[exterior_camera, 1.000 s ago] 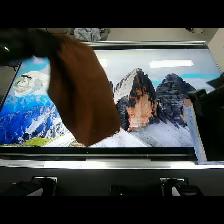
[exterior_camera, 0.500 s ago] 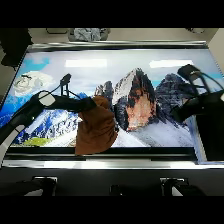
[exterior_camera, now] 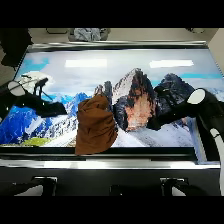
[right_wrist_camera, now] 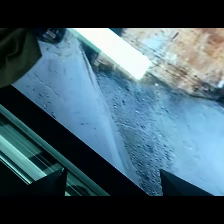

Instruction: Fold the shirts.

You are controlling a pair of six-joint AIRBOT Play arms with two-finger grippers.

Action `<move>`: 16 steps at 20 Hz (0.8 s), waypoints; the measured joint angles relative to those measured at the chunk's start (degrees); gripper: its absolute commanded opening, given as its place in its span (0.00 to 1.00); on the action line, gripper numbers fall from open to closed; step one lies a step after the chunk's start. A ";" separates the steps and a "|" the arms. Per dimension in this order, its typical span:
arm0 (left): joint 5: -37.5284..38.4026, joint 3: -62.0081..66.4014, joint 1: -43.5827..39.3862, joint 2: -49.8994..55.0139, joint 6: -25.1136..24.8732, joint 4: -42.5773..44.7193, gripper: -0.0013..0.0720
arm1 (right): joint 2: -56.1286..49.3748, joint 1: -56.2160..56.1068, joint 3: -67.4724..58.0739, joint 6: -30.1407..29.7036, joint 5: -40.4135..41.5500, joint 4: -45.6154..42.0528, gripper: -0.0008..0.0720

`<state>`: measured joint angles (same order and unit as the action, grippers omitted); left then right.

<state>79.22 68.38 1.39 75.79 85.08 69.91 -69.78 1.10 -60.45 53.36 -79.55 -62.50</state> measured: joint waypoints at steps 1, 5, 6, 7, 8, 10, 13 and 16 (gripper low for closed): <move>0.79 -4.44 0.37 -1.05 -0.79 -0.68 0.98 | -0.48 -0.26 2.08 -0.37 1.25 2.40 0.96; -2.23 -21.07 -1.64 -4.63 -3.17 -6.14 0.98 | -1.46 -4.07 8.50 -1.18 4.81 7.63 0.98; -3.82 -24.11 -2.73 -4.96 -3.50 -7.08 0.98 | -1.57 -5.51 9.40 -1.31 5.14 8.15 0.98; -5.27 -26.77 -3.98 -5.33 -3.69 -7.98 0.98 | -1.68 -7.13 10.05 -1.33 5.88 8.68 0.98; -6.99 -28.81 -5.27 -5.49 -3.89 -8.74 0.98 | -1.75 -8.59 10.51 -1.31 6.56 8.96 0.98; -8.90 -31.01 -7.50 -5.77 -4.02 -10.34 0.94 | -1.84 -11.32 11.13 -0.70 7.78 9.42 0.98; -13.44 -32.74 -10.71 -5.92 -3.91 -11.89 0.50 | -1.90 -14.27 11.54 0.68 9.62 9.77 0.98; -18.91 -33.44 -12.74 -5.77 -3.52 -12.35 0.08 | -2.47 -17.20 11.69 3.41 13.14 9.99 0.98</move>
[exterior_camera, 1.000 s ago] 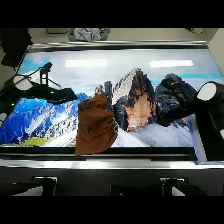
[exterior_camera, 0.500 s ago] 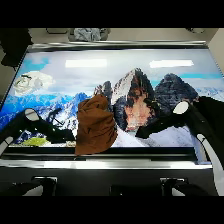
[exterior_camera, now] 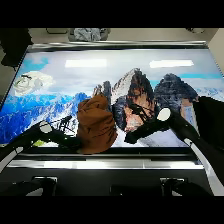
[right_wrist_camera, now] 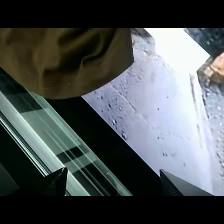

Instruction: Fold the shirts.

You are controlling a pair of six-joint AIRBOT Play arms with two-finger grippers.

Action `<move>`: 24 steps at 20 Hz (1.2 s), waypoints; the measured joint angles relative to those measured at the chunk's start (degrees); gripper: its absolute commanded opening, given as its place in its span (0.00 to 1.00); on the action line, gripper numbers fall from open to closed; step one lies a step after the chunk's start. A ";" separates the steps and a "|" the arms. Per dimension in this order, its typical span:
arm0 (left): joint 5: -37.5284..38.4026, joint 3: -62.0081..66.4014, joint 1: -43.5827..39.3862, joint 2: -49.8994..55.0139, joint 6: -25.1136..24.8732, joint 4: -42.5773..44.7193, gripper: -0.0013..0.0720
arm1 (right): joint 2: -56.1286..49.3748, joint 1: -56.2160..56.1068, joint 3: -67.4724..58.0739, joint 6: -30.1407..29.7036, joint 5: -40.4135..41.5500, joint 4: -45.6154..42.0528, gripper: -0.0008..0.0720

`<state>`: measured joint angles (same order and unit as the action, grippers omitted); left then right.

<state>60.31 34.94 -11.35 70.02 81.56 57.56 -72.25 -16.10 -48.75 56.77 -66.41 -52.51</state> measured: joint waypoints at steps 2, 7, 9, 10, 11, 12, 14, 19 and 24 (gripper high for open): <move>-2.25 -0.13 -0.59 -0.15 0.39 -0.20 0.06 | -1.57 -2.73 0.04 2.27 3.72 1.14 0.99; -4.76 -0.26 -1.14 -0.85 0.39 -0.09 0.06 | -8.37 -7.89 0.04 4.09 12.72 9.62 0.98; -5.14 -0.31 -1.14 -1.29 -0.59 0.24 0.06 | -10.51 -8.59 0.04 3.89 14.60 13.60 0.98; -5.18 -0.31 -1.16 -1.49 -1.09 0.37 0.06 | -11.34 -8.79 0.02 3.85 14.99 15.58 0.98; -5.18 -0.33 -1.16 -1.66 -1.62 0.39 0.06 | -12.00 -8.92 0.02 3.69 15.45 17.38 0.98; -5.16 -0.33 -1.18 -1.77 -2.05 0.37 0.06 | -12.68 -9.18 0.02 3.67 15.96 19.12 0.96; -5.16 -0.33 -1.18 -1.99 -2.78 0.37 0.06 | -13.62 -10.19 -0.02 3.67 17.33 21.49 0.80; -4.70 1.01 -1.18 -2.62 -4.87 -0.02 0.06 | -14.53 -12.48 -0.04 3.98 21.27 22.75 0.07; -3.52 11.76 -1.18 -5.22 -9.01 -0.07 0.05 | -9.55 -12.85 -5.92 -1.31 19.91 15.85 0.07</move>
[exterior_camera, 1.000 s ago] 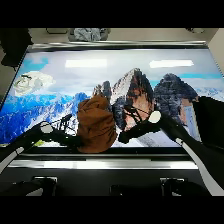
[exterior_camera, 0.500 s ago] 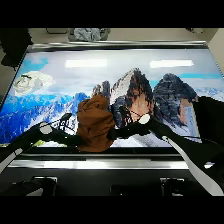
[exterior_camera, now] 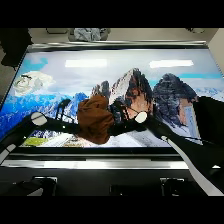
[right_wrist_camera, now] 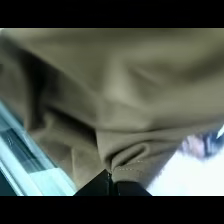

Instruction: Fold the shirts.

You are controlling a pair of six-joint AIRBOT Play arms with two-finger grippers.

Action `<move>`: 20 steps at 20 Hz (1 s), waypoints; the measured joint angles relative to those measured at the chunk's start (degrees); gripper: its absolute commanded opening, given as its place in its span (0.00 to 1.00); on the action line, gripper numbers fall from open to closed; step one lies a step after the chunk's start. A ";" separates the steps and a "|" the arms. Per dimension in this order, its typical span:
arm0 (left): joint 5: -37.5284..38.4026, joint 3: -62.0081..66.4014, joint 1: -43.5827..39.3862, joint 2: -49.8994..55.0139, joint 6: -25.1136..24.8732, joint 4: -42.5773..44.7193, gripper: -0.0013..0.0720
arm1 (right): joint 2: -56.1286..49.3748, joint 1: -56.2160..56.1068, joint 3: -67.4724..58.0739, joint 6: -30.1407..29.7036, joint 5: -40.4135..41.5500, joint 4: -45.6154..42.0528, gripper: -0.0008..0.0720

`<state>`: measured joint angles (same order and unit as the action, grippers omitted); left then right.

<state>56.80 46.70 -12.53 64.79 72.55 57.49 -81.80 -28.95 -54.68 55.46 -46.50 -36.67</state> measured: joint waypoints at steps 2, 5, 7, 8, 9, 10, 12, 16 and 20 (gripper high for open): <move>0.24 8.66 0.00 -2.56 -0.68 0.00 0.05 | 4.92 -0.09 -6.88 -1.05 -2.27 -9.44 0.07; -0.15 26.29 0.00 -6.91 -1.22 -0.15 0.05 | 14.78 -0.09 -21.59 -1.62 -3.45 -25.03 0.07; -1.05 39.39 0.00 -9.29 -1.44 -0.96 0.05 | 21.00 -0.11 -30.73 -0.72 -0.98 -31.47 0.07; -2.01 45.46 -0.07 -10.19 -1.42 -2.19 0.05 | 24.06 -0.11 -35.01 0.17 1.16 -33.42 0.07; -2.75 50.93 -0.22 -10.93 -1.44 -3.72 0.05 | 26.69 -0.11 -38.60 0.83 2.91 -34.38 0.07; -3.69 56.22 -0.57 -11.47 -1.49 -5.62 0.05 | 28.76 -0.13 -41.29 1.29 4.39 -34.49 0.07; -5.40 63.87 -1.70 -12.17 -1.55 -8.22 0.05 | 32.24 -0.24 -45.09 2.12 6.67 -33.55 0.07; -8.76 69.96 -4.00 -12.59 -1.51 -10.51 0.05 | 35.12 -0.22 -47.98 5.66 7.50 -32.70 0.07; -12.26 69.94 -4.72 -11.72 -1.46 -9.44 0.05 | 34.69 -0.22 -48.87 10.08 5.84 -36.20 0.07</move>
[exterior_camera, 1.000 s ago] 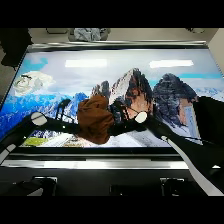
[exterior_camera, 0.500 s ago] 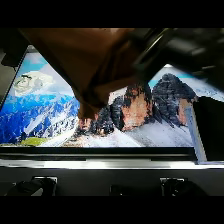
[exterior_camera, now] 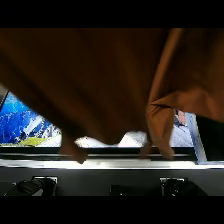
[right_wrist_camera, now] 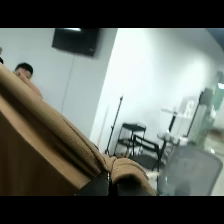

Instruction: Fold the shirts.

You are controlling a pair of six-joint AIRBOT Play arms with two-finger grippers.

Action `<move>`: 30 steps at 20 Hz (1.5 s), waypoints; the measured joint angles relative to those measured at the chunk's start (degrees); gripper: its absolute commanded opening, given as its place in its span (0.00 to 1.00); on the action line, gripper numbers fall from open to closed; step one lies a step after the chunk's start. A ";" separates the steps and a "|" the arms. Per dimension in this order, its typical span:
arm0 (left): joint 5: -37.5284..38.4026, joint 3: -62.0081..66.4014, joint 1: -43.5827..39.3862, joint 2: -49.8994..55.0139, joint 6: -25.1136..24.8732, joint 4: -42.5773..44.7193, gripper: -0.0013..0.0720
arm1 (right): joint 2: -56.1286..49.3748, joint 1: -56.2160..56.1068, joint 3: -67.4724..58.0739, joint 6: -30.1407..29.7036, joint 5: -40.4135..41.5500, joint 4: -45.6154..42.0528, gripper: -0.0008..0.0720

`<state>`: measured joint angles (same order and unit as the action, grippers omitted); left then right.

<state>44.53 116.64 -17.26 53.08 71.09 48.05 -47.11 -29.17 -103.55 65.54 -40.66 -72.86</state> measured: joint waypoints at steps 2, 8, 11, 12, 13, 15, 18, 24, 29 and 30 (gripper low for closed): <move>-1.51 -0.33 -0.09 1.66 0.02 2.16 0.05 | -1.81 0.00 -0.13 3.87 -2.03 -4.59 0.07; -3.61 -1.95 0.68 13.70 0.61 10.97 0.05 | -15.30 0.09 -0.24 17.79 -7.54 -18.38 0.07; -3.10 -2.71 2.67 23.37 3.48 13.44 0.06 | -25.44 1.81 -0.22 26.21 -8.55 -23.85 0.07; -3.04 -2.80 3.39 26.80 4.94 13.62 0.06 | -28.92 3.28 -0.24 28.85 -8.48 -24.26 0.07; -2.58 -2.91 3.93 29.88 6.43 13.77 0.06 | -31.95 4.87 -0.24 30.77 -8.57 -24.15 0.07; -1.03 -3.04 4.59 35.78 9.22 14.19 0.06 | -37.90 8.48 -0.24 32.39 -9.18 -20.87 0.07; 2.82 -3.10 4.46 43.12 11.72 14.01 0.06 | -44.74 12.09 -0.24 29.75 -12.66 -14.78 0.07; 19.12 -2.93 4.70 50.99 14.47 13.88 0.93 | -51.28 14.32 -0.24 24.09 -19.32 -10.47 0.85; 33.24 -1.36 12.57 49.94 15.50 15.02 0.93 | -46.51 20.96 -0.28 17.46 -22.45 -9.64 0.90; 36.50 -1.77 14.91 49.33 15.54 15.85 0.93 | -44.78 23.69 -0.28 15.63 -23.78 -9.44 0.90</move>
<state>81.03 114.87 -2.35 102.41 86.63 63.90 -91.90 -5.48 -103.83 81.17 -64.45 -82.30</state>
